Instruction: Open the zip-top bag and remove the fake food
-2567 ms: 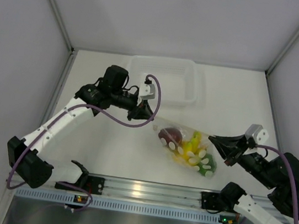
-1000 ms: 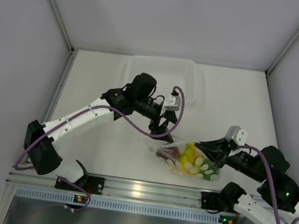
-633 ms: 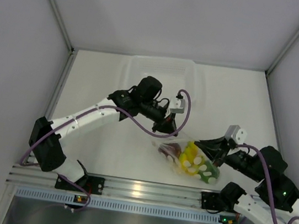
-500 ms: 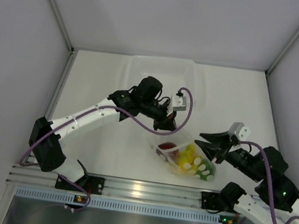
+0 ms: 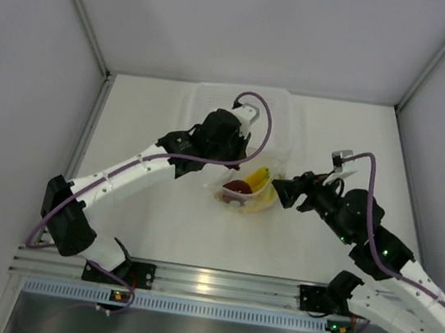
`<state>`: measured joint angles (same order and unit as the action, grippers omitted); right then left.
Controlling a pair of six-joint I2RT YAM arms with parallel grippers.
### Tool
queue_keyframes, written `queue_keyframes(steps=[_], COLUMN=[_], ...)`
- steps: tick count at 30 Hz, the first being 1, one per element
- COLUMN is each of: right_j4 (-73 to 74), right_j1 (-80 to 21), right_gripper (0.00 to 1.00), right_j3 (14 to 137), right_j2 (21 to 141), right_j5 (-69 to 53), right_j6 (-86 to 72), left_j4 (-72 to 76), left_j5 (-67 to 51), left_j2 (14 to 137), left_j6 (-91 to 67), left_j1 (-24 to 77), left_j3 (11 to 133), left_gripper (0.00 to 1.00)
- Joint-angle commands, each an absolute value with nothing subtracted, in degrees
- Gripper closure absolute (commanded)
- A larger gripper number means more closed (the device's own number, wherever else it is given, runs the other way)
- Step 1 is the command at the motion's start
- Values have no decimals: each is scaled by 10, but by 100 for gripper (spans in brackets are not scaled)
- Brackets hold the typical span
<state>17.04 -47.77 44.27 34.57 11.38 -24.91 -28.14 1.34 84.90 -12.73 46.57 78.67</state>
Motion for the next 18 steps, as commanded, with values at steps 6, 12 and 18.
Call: queue_keyframes(steps=[6, 12, 18], right_j4=[50, 65, 27], right_j1=[-481, -511, -510], right_gripper=[33, 38, 49], right_j3=[396, 414, 391], right_j2=[422, 481, 516], right_j5=[166, 257, 257], right_j6=[-488, -474, -482], left_j4=[-221, -154, -100], left_j5=[236, 312, 393], left_j2=[778, 747, 719], left_j6=[-366, -421, -461], left_j1=[494, 543, 589], left_j3=[777, 724, 658], left_gripper=[100, 100, 100])
